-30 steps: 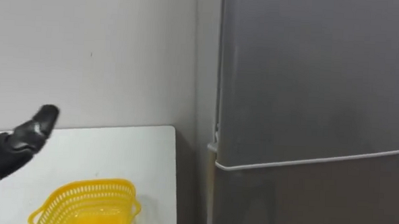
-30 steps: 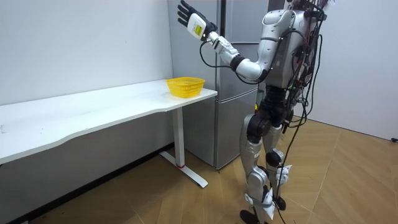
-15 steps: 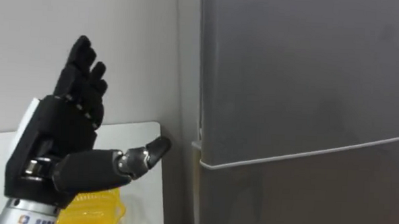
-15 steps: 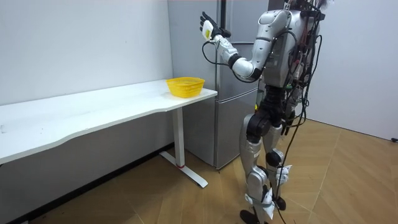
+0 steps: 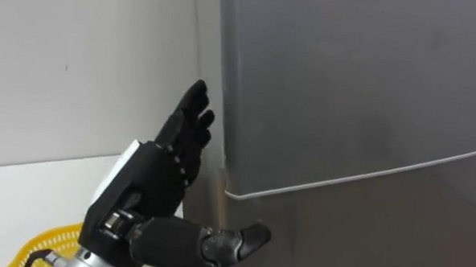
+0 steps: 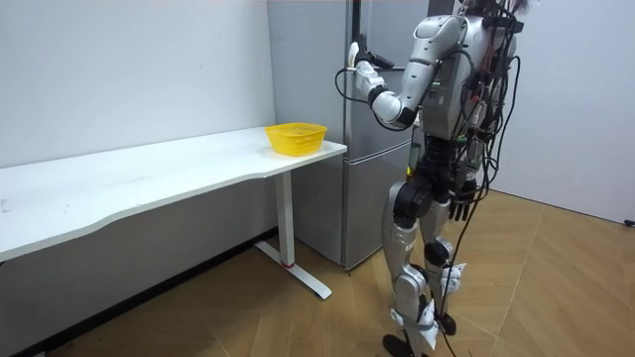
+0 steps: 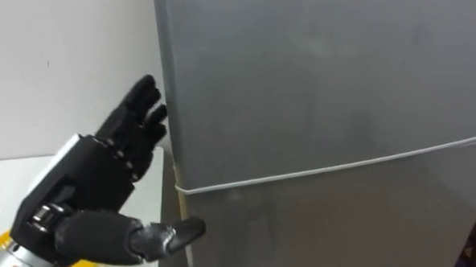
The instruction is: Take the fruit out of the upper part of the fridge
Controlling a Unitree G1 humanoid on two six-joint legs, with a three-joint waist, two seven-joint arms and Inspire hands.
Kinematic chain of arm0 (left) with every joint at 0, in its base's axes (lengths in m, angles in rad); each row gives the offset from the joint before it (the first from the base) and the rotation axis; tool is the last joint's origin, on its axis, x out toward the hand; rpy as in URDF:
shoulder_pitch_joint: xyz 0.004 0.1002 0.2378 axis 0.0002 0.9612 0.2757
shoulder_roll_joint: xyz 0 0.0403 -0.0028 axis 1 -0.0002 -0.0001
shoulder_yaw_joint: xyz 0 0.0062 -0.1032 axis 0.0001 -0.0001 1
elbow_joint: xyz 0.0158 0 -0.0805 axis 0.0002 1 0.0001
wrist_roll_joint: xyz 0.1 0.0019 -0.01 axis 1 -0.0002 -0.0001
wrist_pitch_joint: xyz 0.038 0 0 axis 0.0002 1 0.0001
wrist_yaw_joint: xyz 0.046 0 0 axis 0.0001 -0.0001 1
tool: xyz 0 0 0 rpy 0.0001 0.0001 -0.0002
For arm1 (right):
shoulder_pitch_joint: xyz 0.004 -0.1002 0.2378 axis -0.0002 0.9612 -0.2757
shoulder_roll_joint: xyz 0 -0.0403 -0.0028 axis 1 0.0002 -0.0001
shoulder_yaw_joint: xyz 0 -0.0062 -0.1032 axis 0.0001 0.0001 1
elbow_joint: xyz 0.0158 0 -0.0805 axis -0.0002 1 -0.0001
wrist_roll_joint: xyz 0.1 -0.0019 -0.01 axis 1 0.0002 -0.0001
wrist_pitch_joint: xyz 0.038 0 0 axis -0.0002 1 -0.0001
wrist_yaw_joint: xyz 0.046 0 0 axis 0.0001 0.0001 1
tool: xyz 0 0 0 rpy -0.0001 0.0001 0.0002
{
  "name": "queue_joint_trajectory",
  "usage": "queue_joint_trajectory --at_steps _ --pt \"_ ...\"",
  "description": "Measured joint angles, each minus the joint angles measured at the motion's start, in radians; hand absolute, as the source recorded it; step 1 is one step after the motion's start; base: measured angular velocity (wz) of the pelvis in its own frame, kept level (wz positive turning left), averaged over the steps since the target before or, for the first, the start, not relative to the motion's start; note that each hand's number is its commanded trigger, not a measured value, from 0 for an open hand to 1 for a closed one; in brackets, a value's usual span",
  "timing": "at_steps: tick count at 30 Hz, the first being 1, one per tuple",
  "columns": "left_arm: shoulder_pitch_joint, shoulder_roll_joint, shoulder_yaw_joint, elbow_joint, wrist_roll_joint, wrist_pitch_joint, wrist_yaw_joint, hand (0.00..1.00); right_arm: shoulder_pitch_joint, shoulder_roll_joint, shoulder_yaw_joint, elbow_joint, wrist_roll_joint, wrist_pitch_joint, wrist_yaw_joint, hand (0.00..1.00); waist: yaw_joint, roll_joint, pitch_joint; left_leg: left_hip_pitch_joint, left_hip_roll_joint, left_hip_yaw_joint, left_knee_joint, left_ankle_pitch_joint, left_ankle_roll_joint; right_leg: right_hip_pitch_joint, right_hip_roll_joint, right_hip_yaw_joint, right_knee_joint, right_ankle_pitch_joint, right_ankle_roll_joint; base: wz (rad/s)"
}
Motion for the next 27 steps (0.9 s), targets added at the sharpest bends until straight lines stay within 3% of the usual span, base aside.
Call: queue_joint_trajectory --at_steps 6,14,15,17,18,23,24,26,27 --pt "-0.003 0.000 -0.001 0.000 0.001 0.012 -0.013 0.00 -0.004 0.000 0.004 0.000 -0.001 0.003 -0.006 0.00 -0.007 -0.006 0.0042 0.000 0.000 0.000 0.000 0.000 0.000 0.004 0.000 0.000 0.000 0.000 0.000 0.00" --pt "-0.003 0.000 -0.013 0.003 0.001 0.018 -0.013 0.00 -0.005 -0.002 0.032 0.000 -0.033 0.021 -0.014 0.00 -0.007 0.005 0.0019 -0.004 0.000 0.003 0.000 0.000 0.000 -0.003 0.000 0.000 0.001 0.000 0.000 0.00" --pt "-0.003 0.000 -0.016 0.003 0.001 0.018 -0.013 0.20 -0.006 -0.002 0.032 0.000 -0.035 0.021 -0.014 0.00 -0.007 0.007 0.0025 -0.005 0.000 0.003 0.000 0.000 0.000 -0.003 0.000 0.000 0.001 0.000 0.000 0.00" --pt "-0.003 0.000 -0.017 0.003 -0.001 0.018 -0.013 0.97 -0.006 -0.002 0.032 0.000 -0.035 0.021 -0.012 0.00 -0.007 0.010 0.0020 -0.006 0.001 0.004 0.000 0.000 0.000 -0.004 0.000 0.001 0.002 0.000 0.000 0.00" --pt "-0.005 0.000 -0.017 0.003 -0.001 0.018 -0.013 1.00 -0.006 -0.002 0.033 0.000 -0.034 0.022 -0.012 0.00 -0.007 0.012 0.0014 -0.007 0.001 0.004 0.000 0.000 0.000 -0.005 0.000 0.001 0.002 0.000 0.000 0.00" --pt "-0.008 0.001 -0.013 0.003 -0.001 0.020 0.007 1.00 -0.007 -0.003 0.042 -0.001 -0.034 0.021 -0.012 0.00 -0.003 0.013 0.0023 -0.007 0.001 0.004 0.000 0.000 0.000 -0.005 0.000 0.000 0.002 0.000 0.000 0.00" --pt "-0.008 0.002 -0.009 0.003 -0.001 0.020 0.013 0.69 -0.007 -0.004 0.044 -0.001 -0.034 0.021 -0.012 0.00 -0.001 0.013 0.0023 -0.007 0.000 0.004 0.000 0.000 0.000 -0.004 -0.001 0.000 0.002 0.000 0.000 0.00" --pt "-0.016 0.001 0.001 0.003 -0.001 0.019 0.028 0.53 -0.010 -0.004 0.059 0.000 -0.034 0.020 -0.012 0.00 -0.001 0.012 0.0028 -0.008 0.000 0.004 0.000 0.000 0.000 -0.004 -0.001 -0.001 0.002 0.000 0.000 0.00" --pt "-0.025 0.002 0.001 0.003 -0.001 0.019 0.028 0.36 -0.011 -0.004 0.066 0.000 -0.034 0.020 -0.011 0.00 -0.001 0.011 0.0037 -0.008 0.000 0.003 0.000 0.000 0.000 -0.004 -0.001 -0.002 0.002 0.000 0.000 0.00"
